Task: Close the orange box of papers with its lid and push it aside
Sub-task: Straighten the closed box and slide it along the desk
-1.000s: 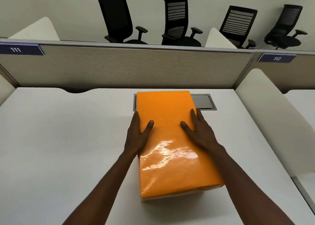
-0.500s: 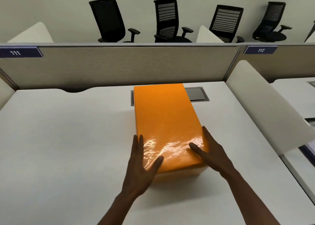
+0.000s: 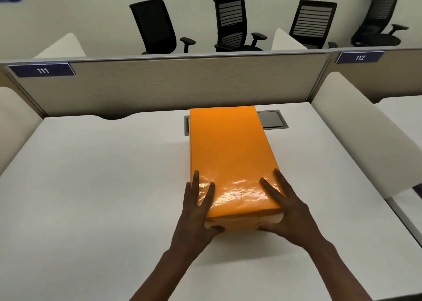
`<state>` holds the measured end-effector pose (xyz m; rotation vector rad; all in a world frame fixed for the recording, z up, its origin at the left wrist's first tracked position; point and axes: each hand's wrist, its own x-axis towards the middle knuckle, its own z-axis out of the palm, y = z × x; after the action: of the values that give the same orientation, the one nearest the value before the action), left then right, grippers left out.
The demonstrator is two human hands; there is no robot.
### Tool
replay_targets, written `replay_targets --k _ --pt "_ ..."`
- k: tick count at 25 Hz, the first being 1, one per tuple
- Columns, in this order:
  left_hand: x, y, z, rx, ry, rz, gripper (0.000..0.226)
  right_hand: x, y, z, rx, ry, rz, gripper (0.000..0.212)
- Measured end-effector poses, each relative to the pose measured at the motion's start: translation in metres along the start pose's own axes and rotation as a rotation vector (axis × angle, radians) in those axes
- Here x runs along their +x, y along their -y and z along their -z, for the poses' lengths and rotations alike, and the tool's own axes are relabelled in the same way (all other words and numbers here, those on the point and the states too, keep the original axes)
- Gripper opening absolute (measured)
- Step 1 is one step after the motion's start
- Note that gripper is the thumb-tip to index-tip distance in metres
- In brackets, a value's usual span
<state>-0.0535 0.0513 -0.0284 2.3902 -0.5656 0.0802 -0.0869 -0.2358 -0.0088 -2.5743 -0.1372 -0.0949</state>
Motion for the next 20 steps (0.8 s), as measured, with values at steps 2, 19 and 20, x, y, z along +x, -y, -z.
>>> replay_targets --k 2,19,20 --pt "0.001 -0.004 -0.005 0.041 -0.022 0.025 0.124 0.001 -0.004 -0.004 -0.052 -0.024 0.015 0.114" --pt "-0.039 0.024 0.051 0.164 -0.137 0.173 0.104 0.039 0.051 -0.031 -0.005 -0.048 0.253 0.109" --pt "-0.043 0.031 0.063 0.152 -0.147 0.196 0.102 0.046 0.064 -0.035 -0.003 -0.037 0.271 0.108"
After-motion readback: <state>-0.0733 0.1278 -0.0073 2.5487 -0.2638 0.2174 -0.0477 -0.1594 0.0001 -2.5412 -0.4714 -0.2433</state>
